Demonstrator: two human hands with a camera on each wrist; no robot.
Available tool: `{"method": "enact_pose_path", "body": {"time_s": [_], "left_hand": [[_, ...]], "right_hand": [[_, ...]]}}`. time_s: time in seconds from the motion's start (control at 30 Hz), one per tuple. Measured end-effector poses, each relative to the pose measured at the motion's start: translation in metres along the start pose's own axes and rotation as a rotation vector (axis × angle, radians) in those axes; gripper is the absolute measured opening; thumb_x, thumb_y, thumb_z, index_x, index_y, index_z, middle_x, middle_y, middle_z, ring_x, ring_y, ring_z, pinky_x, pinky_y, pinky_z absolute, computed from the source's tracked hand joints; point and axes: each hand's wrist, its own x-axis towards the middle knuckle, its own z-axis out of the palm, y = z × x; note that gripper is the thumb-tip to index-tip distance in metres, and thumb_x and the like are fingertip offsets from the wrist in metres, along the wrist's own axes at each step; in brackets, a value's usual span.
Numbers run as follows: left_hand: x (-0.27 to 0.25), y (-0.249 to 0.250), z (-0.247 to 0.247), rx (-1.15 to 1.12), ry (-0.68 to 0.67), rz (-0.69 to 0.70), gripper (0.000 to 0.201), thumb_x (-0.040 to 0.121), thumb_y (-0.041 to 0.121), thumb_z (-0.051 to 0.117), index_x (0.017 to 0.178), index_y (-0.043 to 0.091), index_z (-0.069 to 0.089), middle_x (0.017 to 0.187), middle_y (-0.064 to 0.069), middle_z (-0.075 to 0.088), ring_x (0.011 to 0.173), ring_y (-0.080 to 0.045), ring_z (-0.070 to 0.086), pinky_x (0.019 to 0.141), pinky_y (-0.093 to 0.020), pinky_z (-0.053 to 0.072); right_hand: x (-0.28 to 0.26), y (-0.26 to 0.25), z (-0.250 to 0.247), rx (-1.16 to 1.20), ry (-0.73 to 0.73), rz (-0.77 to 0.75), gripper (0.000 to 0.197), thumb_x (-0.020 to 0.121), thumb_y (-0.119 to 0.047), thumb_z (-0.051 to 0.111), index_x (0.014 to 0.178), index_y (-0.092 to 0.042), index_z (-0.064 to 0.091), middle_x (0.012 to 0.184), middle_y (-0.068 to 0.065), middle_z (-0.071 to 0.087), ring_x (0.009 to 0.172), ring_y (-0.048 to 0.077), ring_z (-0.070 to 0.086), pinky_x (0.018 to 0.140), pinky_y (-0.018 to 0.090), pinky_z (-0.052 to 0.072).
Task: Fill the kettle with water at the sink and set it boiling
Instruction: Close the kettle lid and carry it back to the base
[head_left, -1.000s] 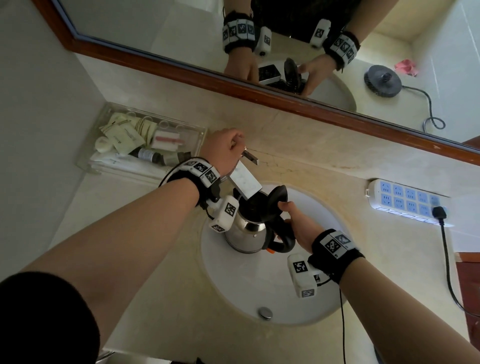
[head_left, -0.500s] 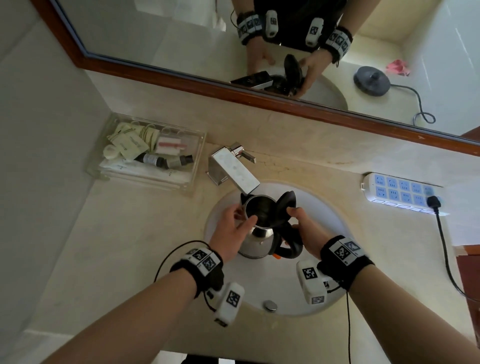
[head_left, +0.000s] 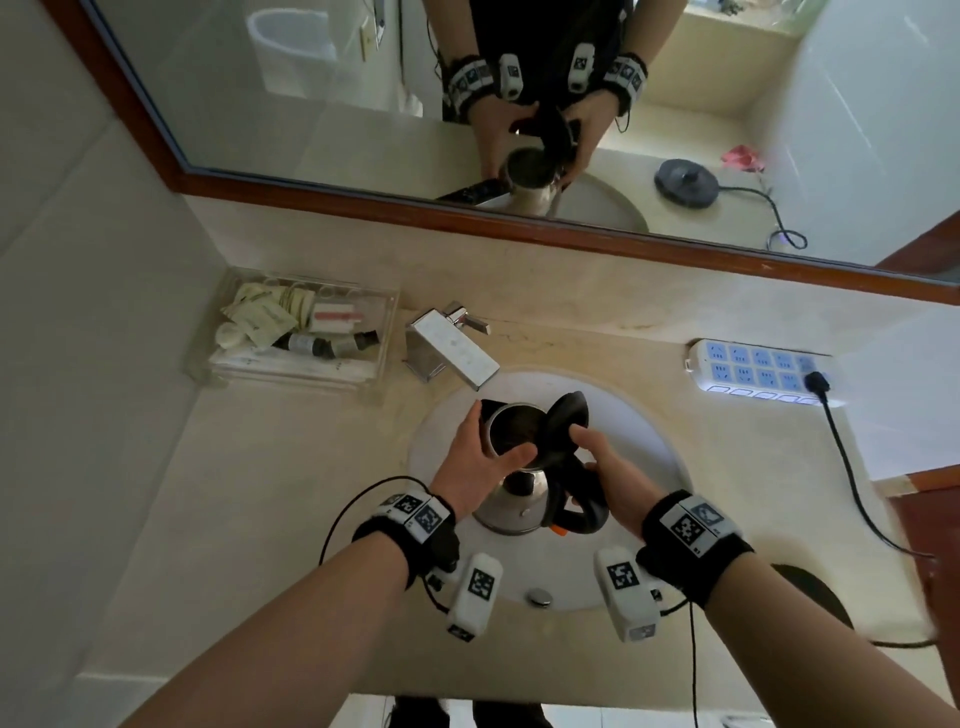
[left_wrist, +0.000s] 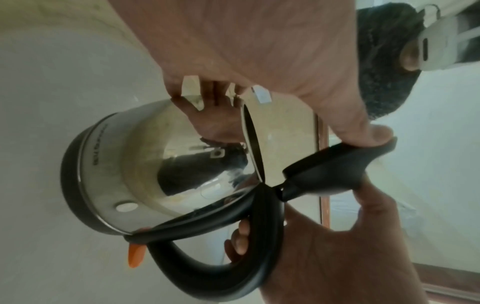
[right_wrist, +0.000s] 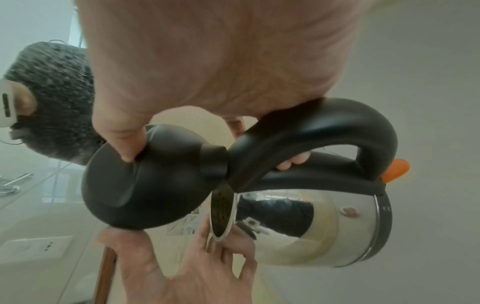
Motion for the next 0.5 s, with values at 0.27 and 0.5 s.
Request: {"method": "enact_pose_path", "body": {"time_s": [0.27, 0.5], "left_hand": [[-0.013, 0.024, 0.009, 0.050, 0.034, 0.132, 0.126, 0.060, 0.076, 0.065, 0.159, 0.023, 0.008, 0.165, 0.001, 0.019, 0.151, -0.015, 0.018, 0.122, -0.042, 0.022], [-0.015, 0.041, 0.018, 0.263, 0.081, 0.167, 0.130, 0.049, 0.081, 0.070, 0.156, 0.027, 0.018, 0.158, 0.003, 0.031, 0.146, -0.016, 0.029, 0.117, -0.046, 0.032]], "right_hand": [[-0.025, 0.023, -0.001, 0.003, 0.020, -0.229, 0.073, 0.077, -0.003, 0.079, 0.137, -0.022, 0.041, 0.110, 0.015, 0.072, 0.095, 0.025, 0.073, 0.083, 0.034, 0.055], [-0.030, 0.036, 0.002, -0.014, 0.133, -0.338, 0.072, 0.079, 0.019, 0.059, 0.136, -0.021, 0.042, 0.095, 0.012, 0.069, 0.080, 0.016, 0.067, 0.071, 0.027, 0.052]]}}
